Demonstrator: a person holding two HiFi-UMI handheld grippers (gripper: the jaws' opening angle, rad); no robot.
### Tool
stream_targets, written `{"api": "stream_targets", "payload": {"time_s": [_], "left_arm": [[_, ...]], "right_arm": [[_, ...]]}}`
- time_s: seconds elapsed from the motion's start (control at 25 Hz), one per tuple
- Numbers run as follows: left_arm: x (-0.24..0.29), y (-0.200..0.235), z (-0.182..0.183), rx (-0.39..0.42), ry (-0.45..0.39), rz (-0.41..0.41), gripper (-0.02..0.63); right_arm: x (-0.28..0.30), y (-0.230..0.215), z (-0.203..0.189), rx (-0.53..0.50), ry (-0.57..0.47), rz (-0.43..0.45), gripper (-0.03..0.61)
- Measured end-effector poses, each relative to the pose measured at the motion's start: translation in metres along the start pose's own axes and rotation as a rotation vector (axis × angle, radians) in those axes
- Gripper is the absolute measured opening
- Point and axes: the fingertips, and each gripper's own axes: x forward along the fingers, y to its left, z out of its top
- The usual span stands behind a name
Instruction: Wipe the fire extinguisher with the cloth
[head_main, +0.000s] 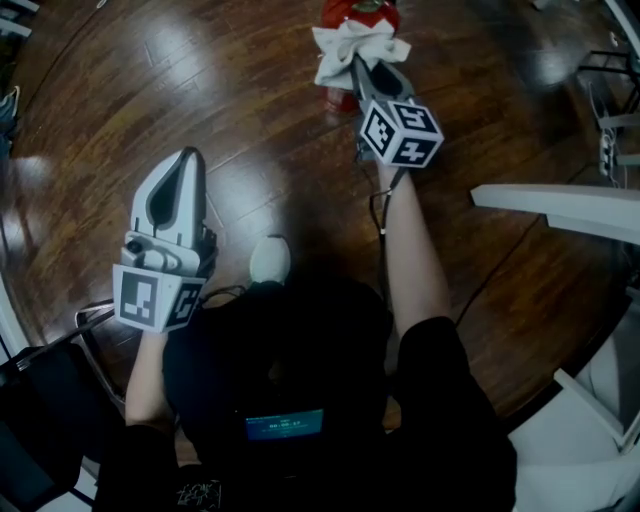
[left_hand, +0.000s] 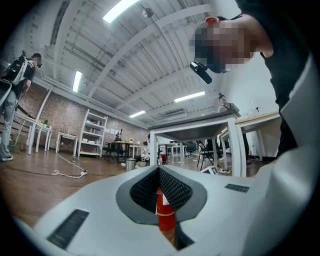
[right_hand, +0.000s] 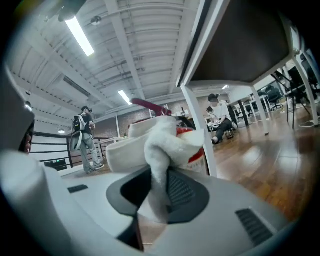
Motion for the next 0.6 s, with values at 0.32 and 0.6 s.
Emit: {"api": "stream_targets", "payload": {"time_s": [0.32,0.6], "left_arm": [[-0.002,0.006,-0.003,0.001,0.012,0.009,0.003],[-0.003,0.010,-0.004,-0.009,0.005,0.012,0.003]], "right_arm": [[0.015,-0.027,-0.075,0.048,0.140,-0.047,0.097],[0.026,-0.039,-0.134,0.045,0.272,-0.075,0.097]]}}
